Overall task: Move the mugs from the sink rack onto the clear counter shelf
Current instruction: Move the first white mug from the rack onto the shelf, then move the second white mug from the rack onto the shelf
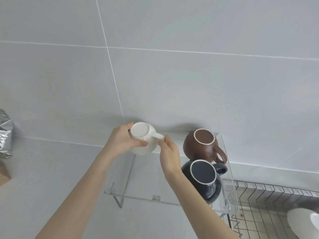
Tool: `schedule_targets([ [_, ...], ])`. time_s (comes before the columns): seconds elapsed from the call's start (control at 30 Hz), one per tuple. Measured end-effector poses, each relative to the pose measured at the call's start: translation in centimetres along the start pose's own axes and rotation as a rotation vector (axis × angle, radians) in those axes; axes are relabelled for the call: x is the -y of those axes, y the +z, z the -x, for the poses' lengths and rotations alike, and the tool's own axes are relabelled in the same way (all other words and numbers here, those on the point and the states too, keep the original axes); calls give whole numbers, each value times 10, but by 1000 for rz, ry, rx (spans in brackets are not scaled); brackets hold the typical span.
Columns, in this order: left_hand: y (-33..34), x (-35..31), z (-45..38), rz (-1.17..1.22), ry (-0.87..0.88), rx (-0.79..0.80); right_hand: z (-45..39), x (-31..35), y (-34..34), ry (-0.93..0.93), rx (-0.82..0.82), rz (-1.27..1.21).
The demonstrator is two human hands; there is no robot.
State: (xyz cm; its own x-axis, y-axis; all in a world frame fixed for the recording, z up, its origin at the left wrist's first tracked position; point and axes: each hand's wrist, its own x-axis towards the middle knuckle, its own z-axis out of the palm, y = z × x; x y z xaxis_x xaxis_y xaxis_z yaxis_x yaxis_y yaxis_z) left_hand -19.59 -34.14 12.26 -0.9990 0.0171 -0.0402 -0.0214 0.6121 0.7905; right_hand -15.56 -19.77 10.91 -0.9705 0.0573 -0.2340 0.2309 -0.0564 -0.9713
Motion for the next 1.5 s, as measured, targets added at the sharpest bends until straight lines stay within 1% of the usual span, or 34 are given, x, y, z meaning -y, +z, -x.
schedule_targets([
  [0.07,1,5,-1,4,-5,3,-6,-6,3,9,-20,47],
  [0.2,5,4,0,-45,-39,-6,0,-6,4,23,45,96],
  [0.23,8,2,2,-72,-43,-30,4,-2,3,24,51,108],
  [0.3,18,-12,15,-158,-33,-101,14,7,-7,-33,71,157],
  [0.33,25,-24,25,-183,10,-138,23,14,-16,-78,83,152],
  [0.4,45,-52,53,-150,176,-220,45,29,-42,-162,79,114],
  [0.47,69,-81,86,-17,356,-300,70,39,-82,-236,44,67],
  [0.5,82,-96,104,70,415,-319,83,41,-105,-278,5,57],
  [0.53,97,-110,121,155,449,-305,96,41,-131,-326,-48,64],
  [0.57,116,-122,139,222,475,-258,111,37,-161,-360,-119,93],
  [0.63,151,-135,163,288,509,-114,131,22,-215,-347,-266,167],
  [0.7,194,-144,180,315,495,76,148,-6,-276,-256,-429,284],
  [0.77,230,-145,188,314,416,259,157,-38,-328,-129,-550,414],
  [0.83,278,-146,189,279,324,425,164,-70,-380,-4,-662,483],
  [0.93,343,-150,177,194,207,553,158,-111,-431,130,-704,606],
  [1.07,420,-159,158,121,95,681,134,-143,-466,262,-569,687],
  [1.17,470,-153,149,88,76,722,117,-160,-482,348,-456,718],
  [1.23,494,-147,144,78,66,714,111,-170,-486,345,-439,761],
  [1.3,507,-145,139,103,56,656,109,-176,-486,299,-483,825],
  [1.4,520,-145,132,177,17,530,107,-178,-485,226,-614,913],
  [1.5,521,-144,128,159,-33,499,103,-177,-489,223,-666,925],
])
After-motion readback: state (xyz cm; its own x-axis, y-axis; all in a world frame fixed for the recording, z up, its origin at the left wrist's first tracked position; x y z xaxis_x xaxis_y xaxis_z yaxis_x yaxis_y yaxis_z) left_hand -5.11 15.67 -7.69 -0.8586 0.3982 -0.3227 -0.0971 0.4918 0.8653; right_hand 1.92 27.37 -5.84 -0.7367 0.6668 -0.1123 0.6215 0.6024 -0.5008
